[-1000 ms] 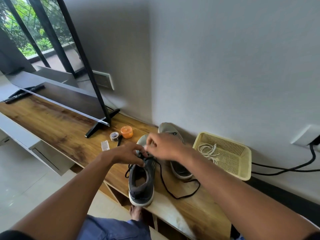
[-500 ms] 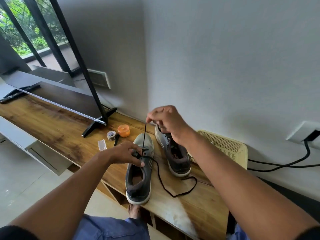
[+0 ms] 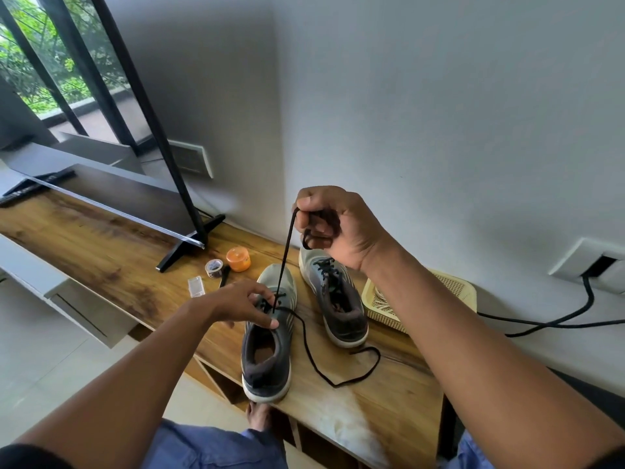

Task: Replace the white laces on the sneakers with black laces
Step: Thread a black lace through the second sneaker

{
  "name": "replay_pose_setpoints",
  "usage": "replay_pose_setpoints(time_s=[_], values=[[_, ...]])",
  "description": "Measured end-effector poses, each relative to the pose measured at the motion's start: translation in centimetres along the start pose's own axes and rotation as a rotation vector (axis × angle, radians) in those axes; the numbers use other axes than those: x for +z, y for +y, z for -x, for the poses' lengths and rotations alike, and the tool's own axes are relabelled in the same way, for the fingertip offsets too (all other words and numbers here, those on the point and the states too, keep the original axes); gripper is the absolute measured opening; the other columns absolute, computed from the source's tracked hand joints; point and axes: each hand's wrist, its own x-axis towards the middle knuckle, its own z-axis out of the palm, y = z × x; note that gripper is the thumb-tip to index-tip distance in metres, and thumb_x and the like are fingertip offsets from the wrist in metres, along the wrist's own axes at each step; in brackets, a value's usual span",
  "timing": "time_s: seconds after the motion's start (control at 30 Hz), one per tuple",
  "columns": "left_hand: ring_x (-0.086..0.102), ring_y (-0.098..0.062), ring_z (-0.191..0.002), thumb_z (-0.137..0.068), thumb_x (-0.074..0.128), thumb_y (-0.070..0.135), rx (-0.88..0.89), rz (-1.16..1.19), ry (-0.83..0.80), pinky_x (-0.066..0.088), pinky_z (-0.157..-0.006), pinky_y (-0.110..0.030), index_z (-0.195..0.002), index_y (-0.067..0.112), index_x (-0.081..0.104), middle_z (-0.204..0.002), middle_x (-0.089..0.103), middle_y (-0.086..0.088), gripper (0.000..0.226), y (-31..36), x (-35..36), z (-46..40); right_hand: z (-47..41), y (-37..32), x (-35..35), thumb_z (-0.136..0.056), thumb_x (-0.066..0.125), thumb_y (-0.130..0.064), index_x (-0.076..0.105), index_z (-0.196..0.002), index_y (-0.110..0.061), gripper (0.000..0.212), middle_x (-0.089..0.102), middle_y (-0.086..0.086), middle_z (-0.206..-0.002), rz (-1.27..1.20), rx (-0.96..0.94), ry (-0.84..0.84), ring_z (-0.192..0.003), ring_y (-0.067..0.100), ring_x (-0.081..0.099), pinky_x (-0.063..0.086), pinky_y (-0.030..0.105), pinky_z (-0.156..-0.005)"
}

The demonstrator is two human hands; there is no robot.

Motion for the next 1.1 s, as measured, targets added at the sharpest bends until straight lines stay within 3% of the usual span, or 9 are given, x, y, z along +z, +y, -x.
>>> replay_pose_setpoints(time_s=[0.13,0.23,0.33,0.43,0.57,0.7,0.83,0.93,1.1], values=[[0.048,-0.027,-0.129,-0.081,0.089,0.025,0.000,0.036,-0.101,0.064,-0.088,-0.043,-0.116,0.058,0.055,-0.143,0.038,0.007,0.059,-0.3,-0.6,0.8,0.5,-0.2,-1.9,-0.086,0.064,-0.018,0.068,-0.072,-0.004,0.021,0.047,0.002,-0.053,0.352,0.081,-0.203,-0.044,0.012,0.028,0.019,0.024,-0.047],[0.055,-0.027,-0.124,-0.081,0.087,0.014,-0.019,0.041,-0.096,0.065,-0.087,-0.046,-0.125,0.055,0.051,-0.144,0.043,0.002,0.070,-0.1,-0.7,1.2,1.1,0.5,-2.2,-0.098,0.065,-0.023,0.074,-0.091,0.006,0.031,0.068,0.006,-0.064,0.687,0.328,-0.403,-0.045,0.011,0.048,0.031,0.017,-0.041],[0.064,-0.029,-0.114,-0.082,0.087,0.013,-0.062,0.058,-0.040,0.066,-0.081,-0.046,-0.141,0.041,0.037,-0.143,0.049,-0.007,0.082,0.6,-0.4,1.5,1.6,2.6,-0.6,-0.101,0.065,-0.041,0.076,-0.111,-0.002,0.042,0.079,0.013,-0.096,0.898,0.740,-0.548,-0.076,0.023,0.076,0.057,0.026,-0.052],[0.073,-0.030,-0.100,-0.083,0.087,0.019,-0.111,0.010,0.022,0.067,-0.072,-0.042,-0.151,0.032,0.025,-0.138,0.053,-0.013,0.093,1.5,0.2,1.8,1.6,4.9,0.5,-0.100,0.066,-0.044,0.073,-0.117,0.000,0.048,0.077,0.017,-0.108,0.941,0.929,-0.473,-0.093,0.035,0.078,0.065,0.036,-0.066],[0.078,-0.028,-0.076,-0.088,0.083,0.020,-0.198,-0.094,0.125,0.062,-0.057,-0.029,-0.157,0.024,0.019,-0.131,0.057,-0.021,0.095,2.8,1.2,2.0,1.0,7.1,1.0,-0.103,0.062,-0.041,0.068,-0.107,0.001,0.043,0.079,0.017,-0.087,0.982,0.856,-0.289,-0.074,0.028,0.079,0.057,0.025,-0.049],[0.078,-0.027,-0.073,-0.087,0.083,0.021,-0.224,-0.175,0.171,0.063,-0.054,-0.030,-0.152,0.018,0.030,-0.130,0.057,-0.018,0.085,3.7,1.5,2.2,0.7,11.1,2.4,-0.090,0.068,-0.060,0.068,-0.093,-0.013,0.047,0.076,0.002,-0.067,1.328,0.573,-0.185,-0.056,0.016,0.074,0.063,0.033,-0.066],[0.079,-0.023,-0.068,-0.089,0.078,0.018,-0.230,-0.198,0.124,0.067,-0.067,-0.039,-0.126,0.013,0.051,-0.111,0.066,-0.012,0.046,3.6,1.4,1.8,1.2,14.5,3.1,-0.085,0.060,-0.059,0.066,-0.081,-0.020,0.040,0.067,-0.001,-0.075,1.448,0.422,-0.019,-0.071,0.023,0.068,0.059,0.035,-0.067],[0.079,-0.023,-0.066,-0.092,0.073,0.010,-0.261,-0.114,0.137,0.066,-0.060,-0.034,-0.122,0.013,0.055,-0.107,0.069,-0.014,0.036,2.6,1.1,1.3,1.4,15.3,2.8,-0.088,0.052,-0.043,0.060,-0.072,-0.018,0.030,0.065,0.001,-0.067,1.325,0.475,0.052,-0.065,0.026,0.069,0.060,0.036,-0.064],[0.079,-0.032,-0.069,-0.093,0.064,-0.003,-0.311,0.099,0.140,0.064,-0.057,-0.037,-0.128,0.006,0.055,-0.107,0.070,-0.022,0.038,1.1,0.4,0.8,0.9,14.9,1.6,-0.094,0.048,-0.030,0.062,-0.088,-0.010,0.025,0.070,0.008,-0.054,1.186,0.661,0.092,-0.049,0.024,0.071,0.062,0.033,-0.060]])
